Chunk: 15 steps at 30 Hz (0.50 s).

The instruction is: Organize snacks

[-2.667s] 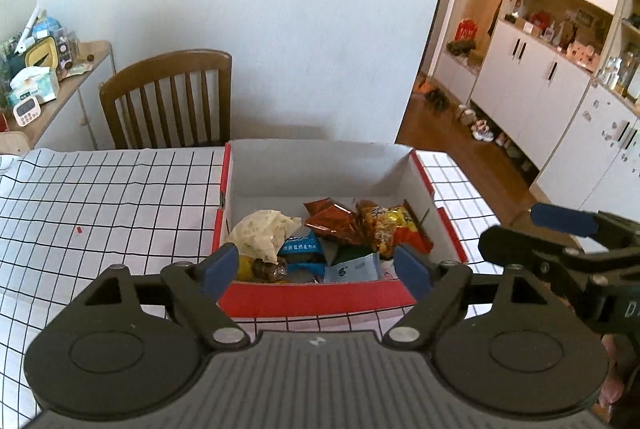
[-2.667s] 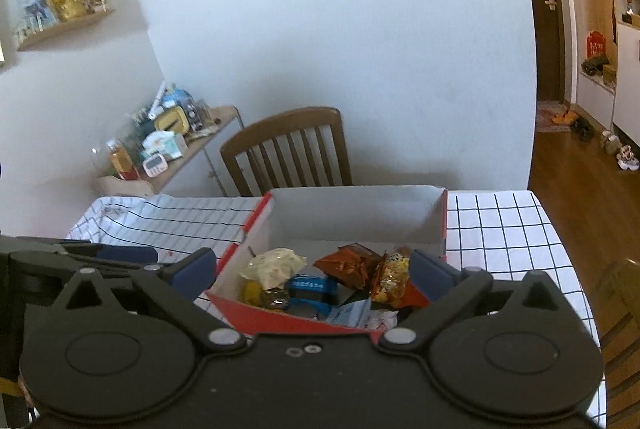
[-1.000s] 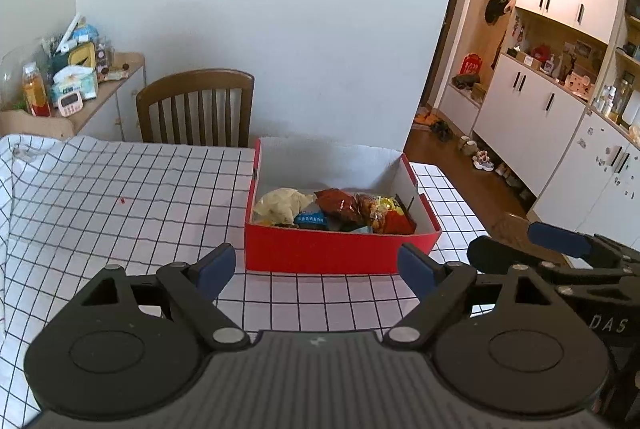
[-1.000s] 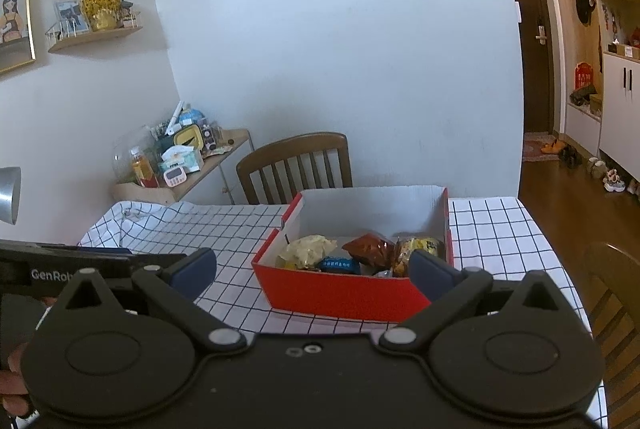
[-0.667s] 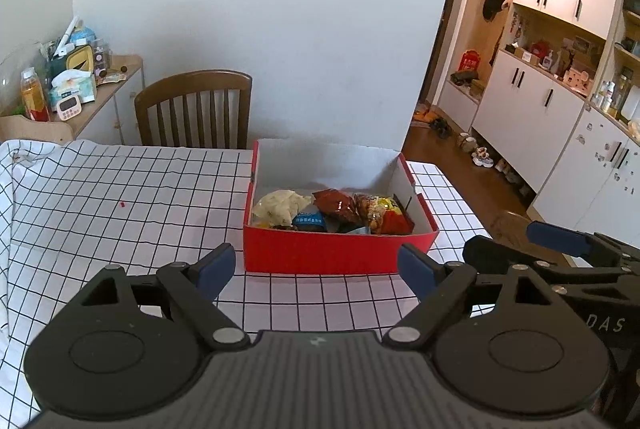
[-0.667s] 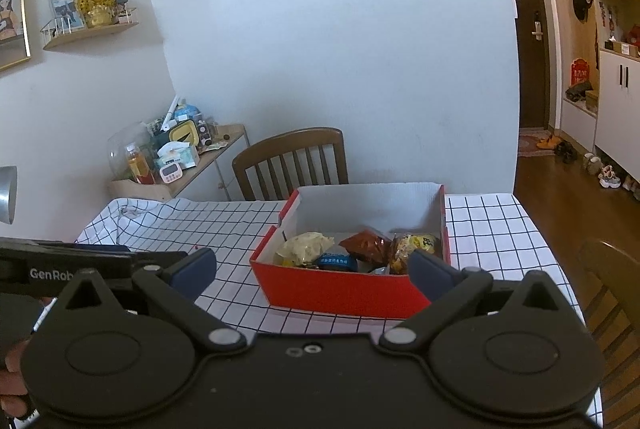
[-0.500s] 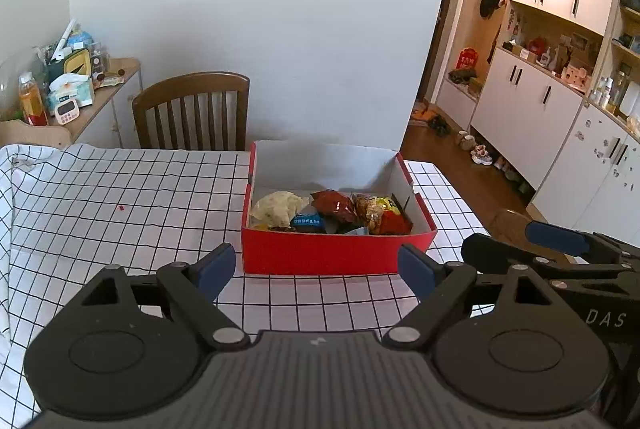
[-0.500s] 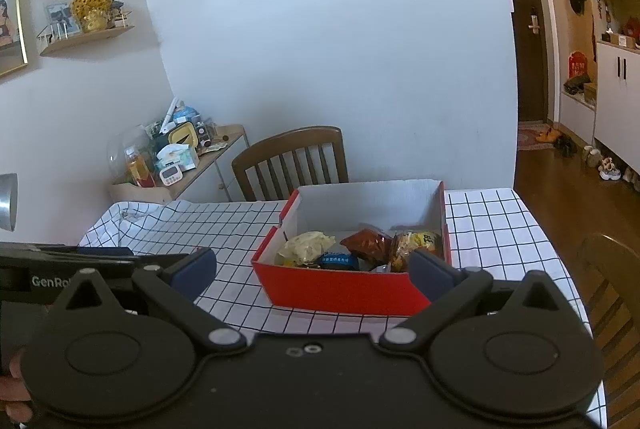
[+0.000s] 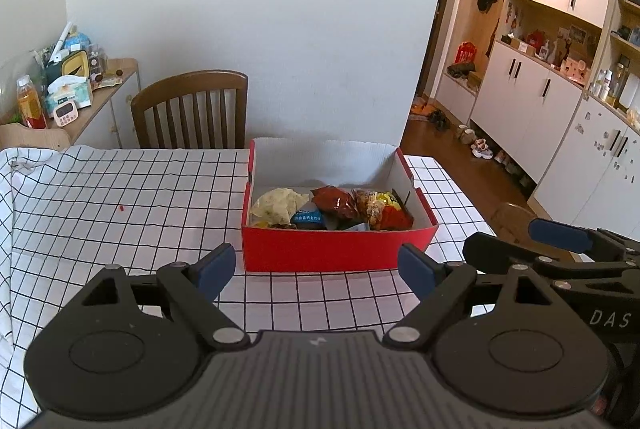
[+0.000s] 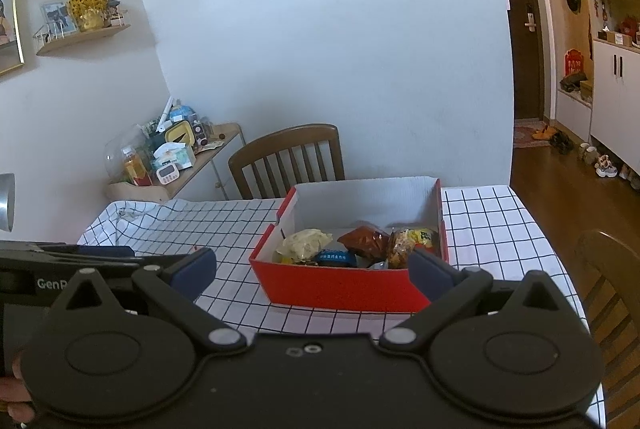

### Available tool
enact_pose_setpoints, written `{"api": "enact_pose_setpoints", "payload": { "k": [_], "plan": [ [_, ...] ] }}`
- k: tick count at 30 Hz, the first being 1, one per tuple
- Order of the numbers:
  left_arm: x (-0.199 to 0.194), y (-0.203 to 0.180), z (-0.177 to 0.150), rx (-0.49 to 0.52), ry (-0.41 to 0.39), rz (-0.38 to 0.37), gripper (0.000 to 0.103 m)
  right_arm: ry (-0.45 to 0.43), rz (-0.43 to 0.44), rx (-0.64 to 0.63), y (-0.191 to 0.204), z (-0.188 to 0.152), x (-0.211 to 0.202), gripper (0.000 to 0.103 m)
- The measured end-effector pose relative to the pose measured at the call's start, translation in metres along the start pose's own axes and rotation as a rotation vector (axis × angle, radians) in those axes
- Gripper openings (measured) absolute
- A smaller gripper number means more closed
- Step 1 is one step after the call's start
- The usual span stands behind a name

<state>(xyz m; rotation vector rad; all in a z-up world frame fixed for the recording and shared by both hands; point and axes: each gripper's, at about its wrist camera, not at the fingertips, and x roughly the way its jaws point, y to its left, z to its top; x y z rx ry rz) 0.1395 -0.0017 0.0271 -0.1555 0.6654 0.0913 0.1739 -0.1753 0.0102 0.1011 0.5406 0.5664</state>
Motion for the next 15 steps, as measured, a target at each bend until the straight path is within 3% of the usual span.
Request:
{"api": "enact_pose_setpoints", "payload": {
  "k": [15],
  "plan": [
    [0.0048, 0.0047, -0.0035, -0.012, 0.035, -0.001, 0.088, 0.024, -0.005, 0.008, 0.0026, -0.0047, 0.0031, 0.103]
  ]
}}
